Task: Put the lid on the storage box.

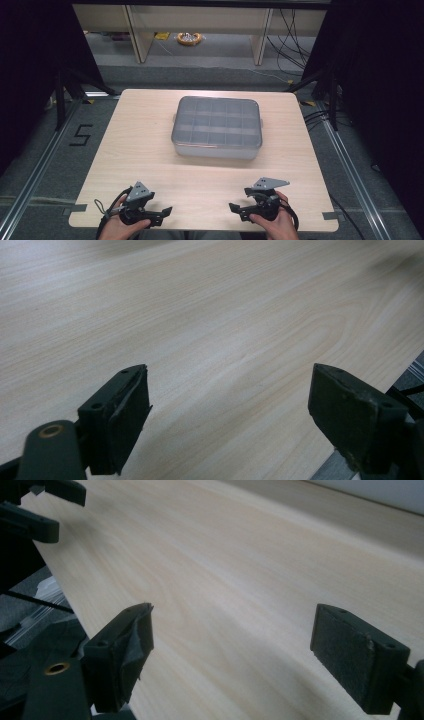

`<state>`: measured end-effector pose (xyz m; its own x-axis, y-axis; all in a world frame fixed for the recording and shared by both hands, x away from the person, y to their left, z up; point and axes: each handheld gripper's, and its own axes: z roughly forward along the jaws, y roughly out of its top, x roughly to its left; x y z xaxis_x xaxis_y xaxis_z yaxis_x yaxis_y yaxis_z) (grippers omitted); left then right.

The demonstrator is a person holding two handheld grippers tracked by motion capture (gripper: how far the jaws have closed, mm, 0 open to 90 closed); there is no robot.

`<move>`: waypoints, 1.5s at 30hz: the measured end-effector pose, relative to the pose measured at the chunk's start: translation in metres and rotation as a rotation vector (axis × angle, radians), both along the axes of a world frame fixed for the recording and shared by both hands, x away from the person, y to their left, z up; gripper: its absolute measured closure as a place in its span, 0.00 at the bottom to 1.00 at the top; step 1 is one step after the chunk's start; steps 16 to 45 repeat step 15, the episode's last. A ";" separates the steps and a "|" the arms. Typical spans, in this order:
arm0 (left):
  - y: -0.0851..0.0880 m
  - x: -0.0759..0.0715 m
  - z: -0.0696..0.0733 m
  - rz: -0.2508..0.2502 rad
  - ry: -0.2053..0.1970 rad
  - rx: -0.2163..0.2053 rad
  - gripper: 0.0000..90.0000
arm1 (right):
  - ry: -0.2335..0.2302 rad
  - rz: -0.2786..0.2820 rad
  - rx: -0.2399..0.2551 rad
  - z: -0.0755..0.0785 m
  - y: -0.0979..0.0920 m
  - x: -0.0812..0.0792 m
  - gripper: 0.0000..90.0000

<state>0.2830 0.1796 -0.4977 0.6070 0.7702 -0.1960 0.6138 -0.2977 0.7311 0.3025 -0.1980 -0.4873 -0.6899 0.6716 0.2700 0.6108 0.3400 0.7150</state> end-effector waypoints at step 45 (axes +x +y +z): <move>0.002 0.002 -0.001 -0.007 0.010 0.034 0.18 | 0.006 -0.002 -0.033 -0.007 -0.002 -0.003 0.19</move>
